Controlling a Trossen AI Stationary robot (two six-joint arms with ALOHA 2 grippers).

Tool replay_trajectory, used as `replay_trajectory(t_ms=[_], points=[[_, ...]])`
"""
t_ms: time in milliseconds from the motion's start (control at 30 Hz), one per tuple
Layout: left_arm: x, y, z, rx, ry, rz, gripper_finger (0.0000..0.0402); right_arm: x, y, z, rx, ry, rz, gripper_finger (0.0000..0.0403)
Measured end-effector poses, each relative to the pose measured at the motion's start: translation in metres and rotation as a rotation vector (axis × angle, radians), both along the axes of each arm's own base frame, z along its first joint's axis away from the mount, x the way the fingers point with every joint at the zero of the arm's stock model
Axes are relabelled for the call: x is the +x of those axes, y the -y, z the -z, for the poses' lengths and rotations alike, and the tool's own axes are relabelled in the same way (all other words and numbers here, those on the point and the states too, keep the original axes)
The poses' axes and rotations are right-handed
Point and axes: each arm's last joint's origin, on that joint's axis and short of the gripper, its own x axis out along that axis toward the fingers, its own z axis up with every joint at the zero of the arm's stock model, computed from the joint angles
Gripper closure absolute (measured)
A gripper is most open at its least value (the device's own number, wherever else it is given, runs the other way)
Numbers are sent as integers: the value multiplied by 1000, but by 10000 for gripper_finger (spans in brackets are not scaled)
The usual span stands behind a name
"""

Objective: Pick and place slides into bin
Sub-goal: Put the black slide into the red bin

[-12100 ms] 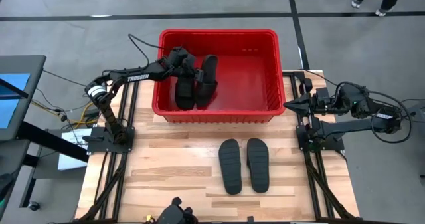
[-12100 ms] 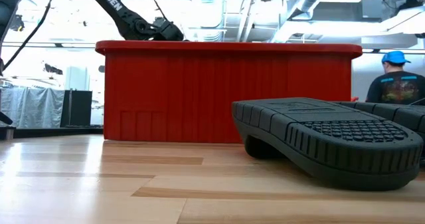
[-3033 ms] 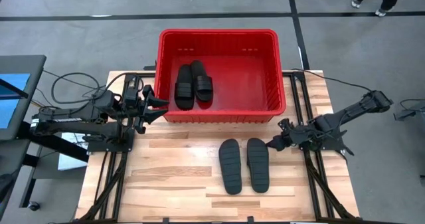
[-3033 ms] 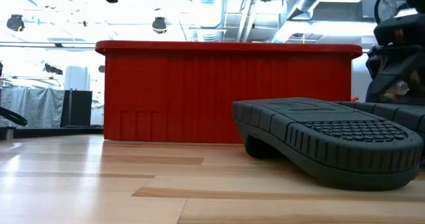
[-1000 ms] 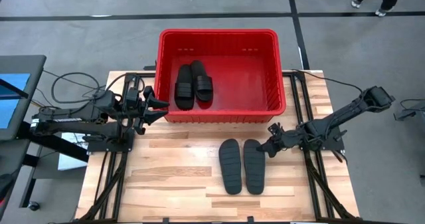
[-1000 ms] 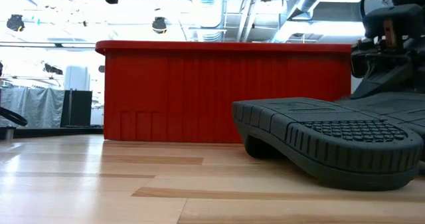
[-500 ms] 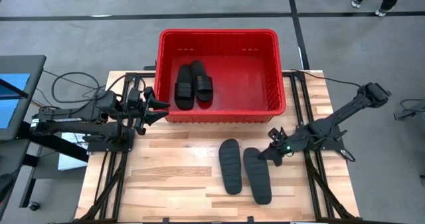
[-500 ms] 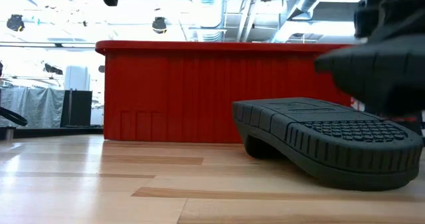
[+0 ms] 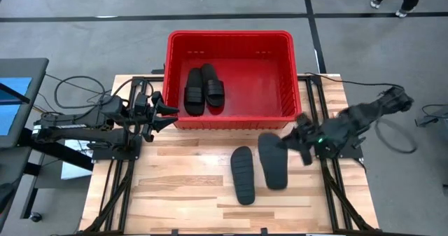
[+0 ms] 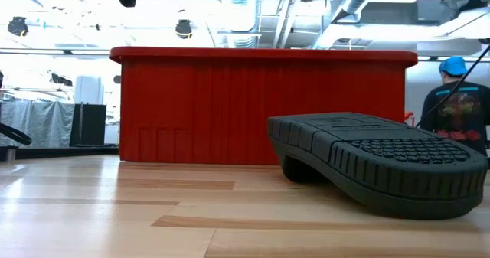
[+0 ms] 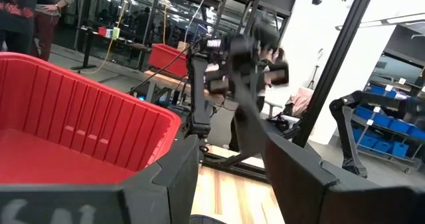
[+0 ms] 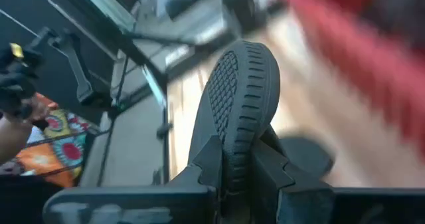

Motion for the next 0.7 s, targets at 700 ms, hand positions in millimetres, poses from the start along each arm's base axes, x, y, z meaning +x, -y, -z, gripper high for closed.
replay_trajectory(t_ms=[700], points=[[0,-5,0,-8,0,-167,239,-33,89,-121,-1274,130,-64,372]])
